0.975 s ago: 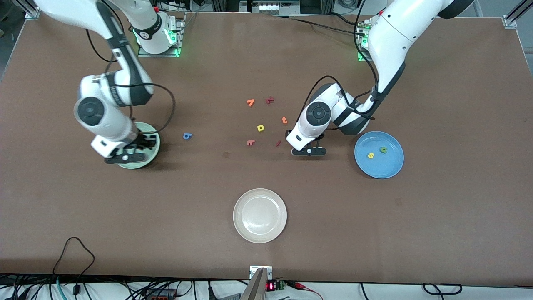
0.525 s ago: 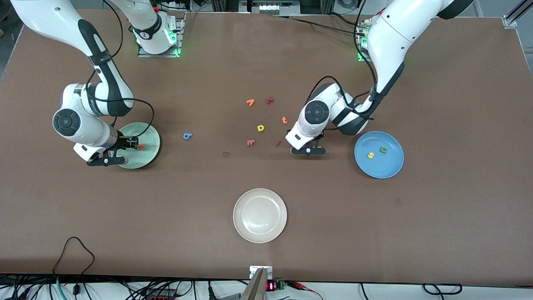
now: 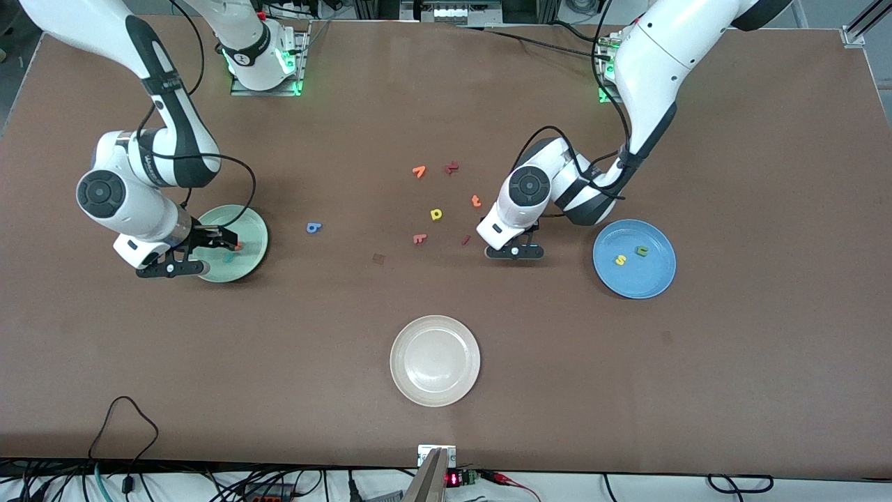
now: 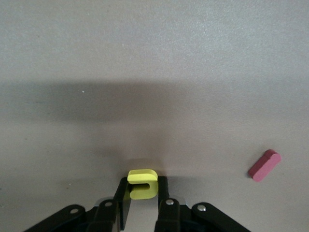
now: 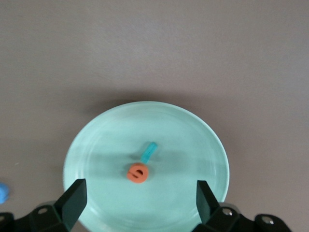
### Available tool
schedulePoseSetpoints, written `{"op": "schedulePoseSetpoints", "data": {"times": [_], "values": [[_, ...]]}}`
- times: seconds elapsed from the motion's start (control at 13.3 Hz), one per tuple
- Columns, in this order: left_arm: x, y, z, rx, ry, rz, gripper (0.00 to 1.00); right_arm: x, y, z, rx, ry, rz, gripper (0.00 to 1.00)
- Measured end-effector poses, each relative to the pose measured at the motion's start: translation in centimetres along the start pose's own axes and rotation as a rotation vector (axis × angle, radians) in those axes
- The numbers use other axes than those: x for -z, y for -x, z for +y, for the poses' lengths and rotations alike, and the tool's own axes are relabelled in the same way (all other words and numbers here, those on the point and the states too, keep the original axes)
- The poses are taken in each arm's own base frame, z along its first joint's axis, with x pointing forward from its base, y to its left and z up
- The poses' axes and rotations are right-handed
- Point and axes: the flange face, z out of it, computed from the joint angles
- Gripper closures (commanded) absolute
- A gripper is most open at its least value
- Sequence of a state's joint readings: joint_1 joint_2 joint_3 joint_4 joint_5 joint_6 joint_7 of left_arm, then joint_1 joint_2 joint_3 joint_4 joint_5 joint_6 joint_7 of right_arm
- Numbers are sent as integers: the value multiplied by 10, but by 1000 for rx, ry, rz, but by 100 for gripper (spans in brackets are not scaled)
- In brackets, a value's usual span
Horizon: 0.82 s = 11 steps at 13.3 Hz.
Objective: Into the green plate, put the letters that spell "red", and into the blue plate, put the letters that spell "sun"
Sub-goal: 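Grasp yellow U with the left gripper while the right gripper places teal, then place U on blue plate with the left gripper while the right gripper grasps g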
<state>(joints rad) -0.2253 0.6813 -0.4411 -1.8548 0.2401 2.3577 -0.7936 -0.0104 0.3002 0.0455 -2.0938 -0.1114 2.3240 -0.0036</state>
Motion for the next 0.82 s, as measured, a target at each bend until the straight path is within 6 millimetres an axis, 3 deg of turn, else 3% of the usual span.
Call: {"op": "schedulePoseSetpoints", "data": {"times": [0.3, 0.6, 0.82], "values": [[11, -2, -10, 11, -62, -38, 87, 27, 2, -47, -64, -4, 18, 0], [67, -20, -32, 26, -134, -50, 87, 28, 13, -132, -181, -16, 13, 0], [104, -46, -79, 5, -168, -80, 87, 18, 23, -167, -178, -13, 3, 0]]}}
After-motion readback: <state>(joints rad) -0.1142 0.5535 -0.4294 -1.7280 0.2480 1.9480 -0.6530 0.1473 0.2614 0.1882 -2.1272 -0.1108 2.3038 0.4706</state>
